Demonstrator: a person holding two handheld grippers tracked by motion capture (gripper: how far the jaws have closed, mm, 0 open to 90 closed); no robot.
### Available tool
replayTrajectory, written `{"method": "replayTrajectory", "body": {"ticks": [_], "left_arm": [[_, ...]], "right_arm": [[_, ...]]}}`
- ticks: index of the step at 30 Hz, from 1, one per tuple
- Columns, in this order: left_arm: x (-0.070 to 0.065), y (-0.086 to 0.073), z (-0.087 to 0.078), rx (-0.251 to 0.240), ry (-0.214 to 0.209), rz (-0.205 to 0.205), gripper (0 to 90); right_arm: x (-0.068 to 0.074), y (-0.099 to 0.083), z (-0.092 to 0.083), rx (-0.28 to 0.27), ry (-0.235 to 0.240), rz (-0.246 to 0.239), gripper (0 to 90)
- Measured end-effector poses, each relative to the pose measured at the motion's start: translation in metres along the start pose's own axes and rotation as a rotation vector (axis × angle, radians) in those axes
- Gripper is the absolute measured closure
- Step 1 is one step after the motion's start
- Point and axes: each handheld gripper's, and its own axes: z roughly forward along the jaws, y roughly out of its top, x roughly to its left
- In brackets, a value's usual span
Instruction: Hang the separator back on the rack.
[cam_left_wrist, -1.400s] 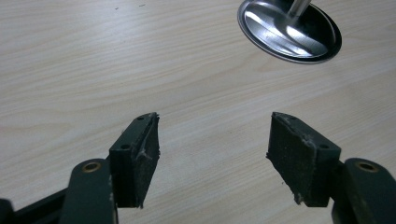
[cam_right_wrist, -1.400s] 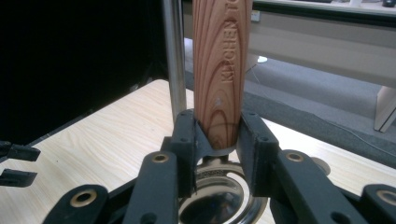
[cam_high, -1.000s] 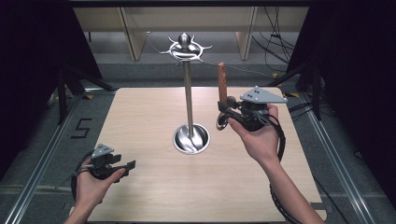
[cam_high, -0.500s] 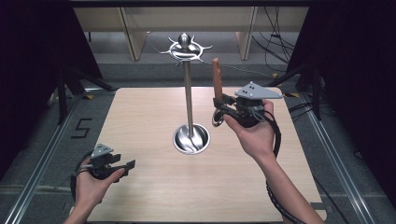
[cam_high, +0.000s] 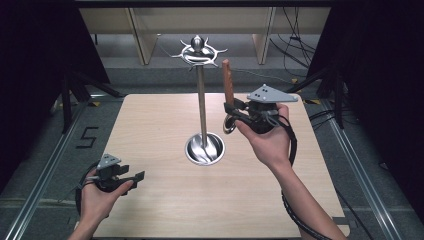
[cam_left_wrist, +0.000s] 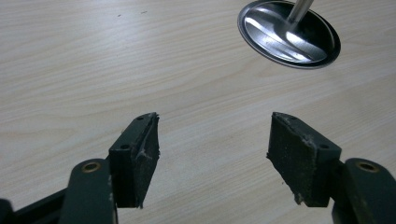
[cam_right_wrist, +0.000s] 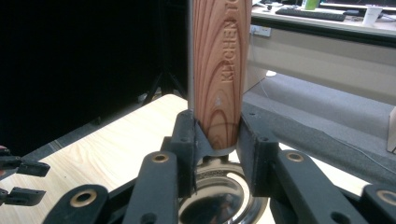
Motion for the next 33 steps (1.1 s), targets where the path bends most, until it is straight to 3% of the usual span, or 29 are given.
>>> {"method": "replayTrajectory", "body": {"ticks": [1,2,3,4,5,8,12,13,15,25,26,27,31,32,33], "left_arm": [[0.001,0.0,-0.001,0.01,0.0,0.01,33.1],[-0.001,0.0,0.001,-0.008,0.002,-0.009,33.1],[0.001,0.0,-0.001,0.011,-0.003,0.013,33.2],[0.0,0.0,0.0,-0.003,0.001,0.007,33.2],[0.0,0.0,-0.001,-0.002,0.0,0.008,33.2],[0.0,0.0,0.0,-0.013,0.005,-0.003,33.2],[0.0,0.0,0.0,-0.013,0.002,-0.001,33.1],[0.0,0.0,-0.001,0.003,-0.001,0.004,33.2],[0.0,0.0,0.0,-0.014,-0.002,-0.008,33.2],[0.0,0.0,0.0,-0.014,0.002,-0.003,33.2],[0.0,0.0,0.0,-0.014,0.002,-0.003,33.2],[0.0,0.0,0.0,-0.014,0.001,-0.003,33.2],[0.0,0.0,0.0,-0.014,0.002,-0.003,33.2],[0.001,0.0,-0.001,0.002,0.001,0.016,33.1],[0.0,0.0,0.0,-0.015,0.001,-0.004,33.2]], "right_arm": [[-0.001,0.001,0.001,-0.005,-0.003,-0.027,70.5],[0.001,0.002,0.001,0.006,0.002,-0.004,70.5],[0.001,0.003,0.003,0.001,-0.001,-0.027,70.5],[0.001,0.003,0.003,0.0,0.002,-0.031,70.5],[0.002,0.003,0.004,0.006,0.002,-0.007,70.5],[0.002,0.004,0.006,0.0,0.01,-0.034,70.6],[0.003,0.006,0.006,0.012,-0.007,-0.013,70.5],[0.002,0.007,0.006,0.01,-0.006,-0.032,70.5],[0.002,0.007,0.007,0.017,-0.009,-0.03,70.5],[0.003,0.007,0.014,0.027,-0.002,-0.021,70.5],[0.004,0.007,0.015,0.038,-0.005,-0.004,70.5],[0.003,0.007,0.016,0.028,0.001,-0.025,70.5],[0.004,0.008,0.018,0.034,-0.001,-0.021,70.5],[0.004,0.008,0.019,0.034,-0.006,-0.024,70.5],[0.004,0.008,0.019,0.034,-0.002,-0.015,70.5]]}}
